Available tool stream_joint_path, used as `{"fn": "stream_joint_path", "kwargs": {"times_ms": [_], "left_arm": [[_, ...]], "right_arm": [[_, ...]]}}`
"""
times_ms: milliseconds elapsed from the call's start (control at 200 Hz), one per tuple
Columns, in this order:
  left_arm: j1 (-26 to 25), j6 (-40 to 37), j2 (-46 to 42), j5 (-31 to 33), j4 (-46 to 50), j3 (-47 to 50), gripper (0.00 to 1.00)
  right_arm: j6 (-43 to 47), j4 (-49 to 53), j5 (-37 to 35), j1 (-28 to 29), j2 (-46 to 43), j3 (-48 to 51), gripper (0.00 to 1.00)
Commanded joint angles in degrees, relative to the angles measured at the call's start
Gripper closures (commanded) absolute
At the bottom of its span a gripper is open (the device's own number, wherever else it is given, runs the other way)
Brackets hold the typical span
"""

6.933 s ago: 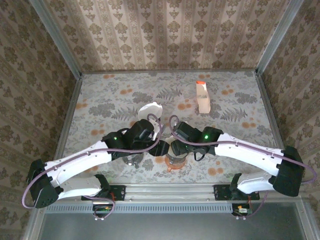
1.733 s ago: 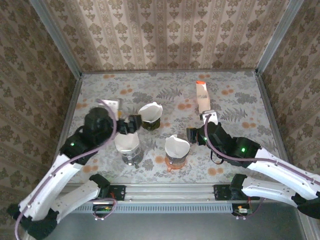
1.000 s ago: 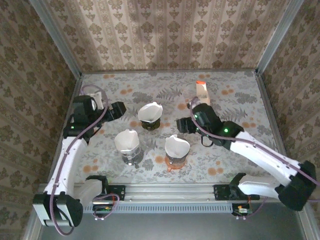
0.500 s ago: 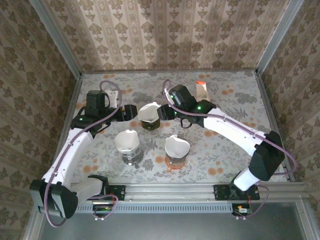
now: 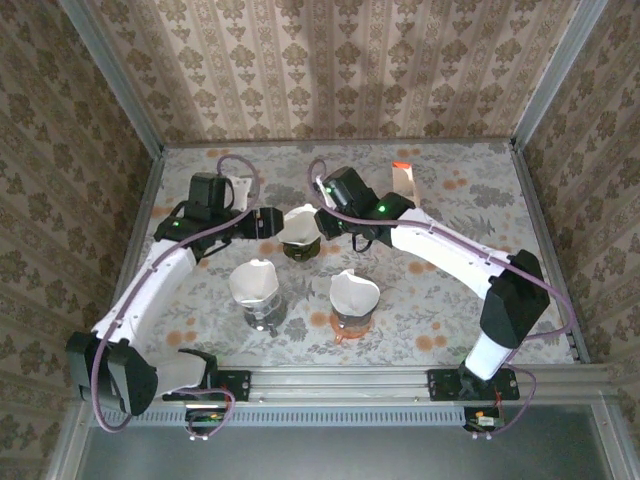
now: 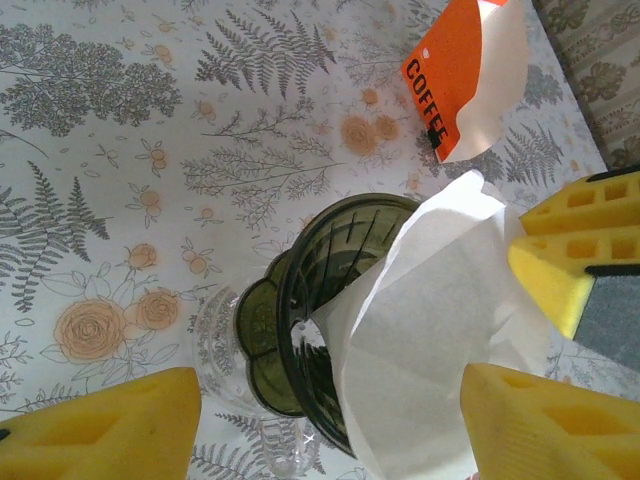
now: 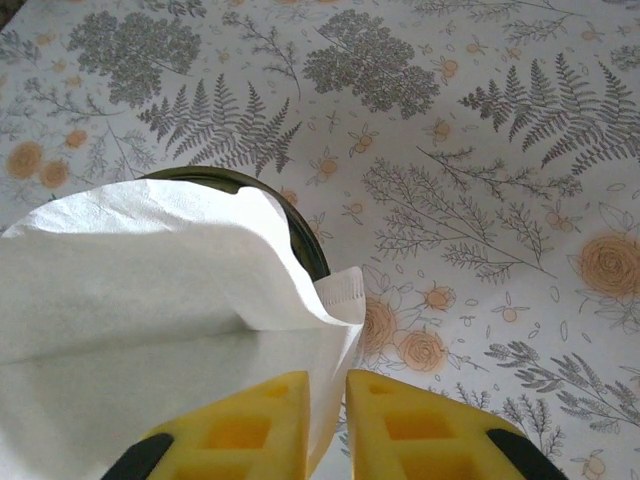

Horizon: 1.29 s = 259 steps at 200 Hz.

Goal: Place the coffee filter in the dripper

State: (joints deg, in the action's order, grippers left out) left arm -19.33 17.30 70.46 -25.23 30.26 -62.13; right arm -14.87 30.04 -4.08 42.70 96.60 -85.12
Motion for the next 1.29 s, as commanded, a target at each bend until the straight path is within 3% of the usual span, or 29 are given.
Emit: {"fn": "stream_joint_path", "kwargs": {"times_ms": [0, 360, 670, 795, 955, 1015, 1290], "left_arm": [[-1.12, -2.92, 1.68, 2.50, 2.29, -2.81, 0.29], [-1.55, -3.68, 5.19, 4.17, 3.31, -3.25, 0.31], [-1.50, -3.83, 7.03, 5.04, 4.79, -3.53, 0.42], [-1.51, -3.85, 7.21, 4.84, 5.04, -3.44, 0.45], [-1.55, -3.94, 7.41, 4.93, 5.29, -3.33, 0.46], [-1.58, -3.94, 7.55, 4.89, 5.35, -3.29, 0.46], [-1.58, -3.59, 7.59, 4.62, 5.06, -3.21, 0.46]], "right_arm": [[1.25, 2.74, -3.67, 0.89, 1.40, -2.15, 0.83], [1.95, 3.61, -5.50, 2.08, 3.29, -3.87, 0.83], [1.96, 4.12, -6.29, 2.55, 3.69, -4.00, 0.77], [1.69, 3.99, -6.87, 2.70, 3.39, -3.92, 0.70], [1.53, 2.20, -6.80, 2.68, 2.34, -4.23, 0.41], [1.53, 3.16, -5.84, 2.73, 3.53, -6.02, 0.35], [1.51, 7.20, -3.40, 2.52, 11.75, -13.08, 0.32]]}}
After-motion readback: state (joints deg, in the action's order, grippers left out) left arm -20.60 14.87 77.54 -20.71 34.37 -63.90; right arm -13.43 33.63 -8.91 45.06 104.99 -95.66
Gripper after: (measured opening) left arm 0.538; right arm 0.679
